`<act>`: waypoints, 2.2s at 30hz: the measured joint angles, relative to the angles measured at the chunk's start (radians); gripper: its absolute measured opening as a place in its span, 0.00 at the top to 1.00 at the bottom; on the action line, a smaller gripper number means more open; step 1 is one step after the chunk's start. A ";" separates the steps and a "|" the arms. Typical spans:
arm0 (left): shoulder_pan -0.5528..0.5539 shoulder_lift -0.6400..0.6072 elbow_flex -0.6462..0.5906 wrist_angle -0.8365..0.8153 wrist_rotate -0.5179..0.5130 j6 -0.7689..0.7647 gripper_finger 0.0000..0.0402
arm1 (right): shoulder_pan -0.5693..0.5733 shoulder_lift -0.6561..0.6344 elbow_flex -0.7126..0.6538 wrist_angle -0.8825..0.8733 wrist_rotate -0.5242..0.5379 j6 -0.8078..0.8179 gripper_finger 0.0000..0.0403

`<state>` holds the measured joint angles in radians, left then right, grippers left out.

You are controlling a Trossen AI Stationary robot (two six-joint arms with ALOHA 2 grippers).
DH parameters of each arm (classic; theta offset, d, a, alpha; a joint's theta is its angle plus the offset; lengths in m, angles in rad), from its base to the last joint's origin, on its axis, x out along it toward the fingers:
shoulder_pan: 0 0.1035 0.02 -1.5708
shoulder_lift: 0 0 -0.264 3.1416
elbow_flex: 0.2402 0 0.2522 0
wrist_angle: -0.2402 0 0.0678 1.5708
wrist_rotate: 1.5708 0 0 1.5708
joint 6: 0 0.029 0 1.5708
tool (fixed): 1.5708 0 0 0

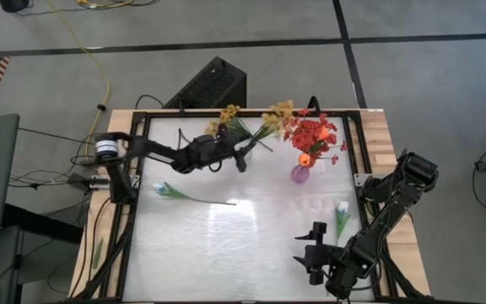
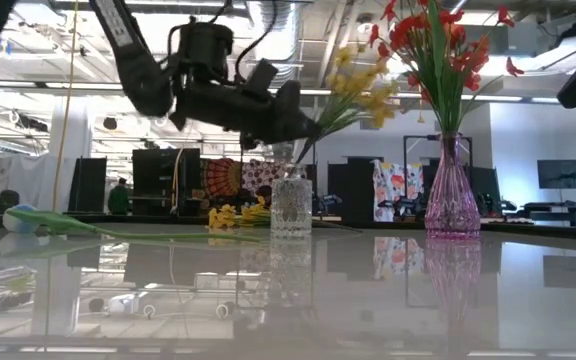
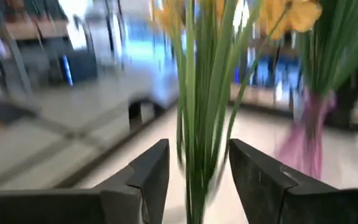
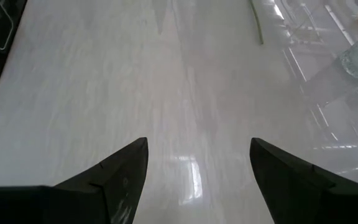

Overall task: Sort flowers into vase by color
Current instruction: Put the bottom yellow flower into the transparent flower vase

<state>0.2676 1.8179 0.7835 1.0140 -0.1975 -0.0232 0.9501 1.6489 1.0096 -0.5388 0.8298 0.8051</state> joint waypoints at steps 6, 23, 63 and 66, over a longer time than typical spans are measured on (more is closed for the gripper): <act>-0.005 -0.199 0.016 -0.581 0.010 -0.041 0.58 | -0.001 0.000 0.000 -0.007 0.000 -0.001 0.24; 0.082 -0.278 0.105 -0.718 0.259 -0.026 0.57 | -0.037 0.000 0.000 -0.037 0.006 -0.028 0.24; 0.044 0.054 0.529 -0.857 0.049 0.040 0.35 | -0.076 0.000 0.000 -0.040 0.006 -0.107 0.24; 0.045 0.054 0.529 -0.879 0.036 0.030 0.49 | -0.075 0.000 0.001 -0.043 0.006 -0.107 0.24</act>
<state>0.3126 1.8721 1.3125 0.1346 -0.1616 0.0070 0.8753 1.6493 1.0101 -0.5821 0.8360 0.6983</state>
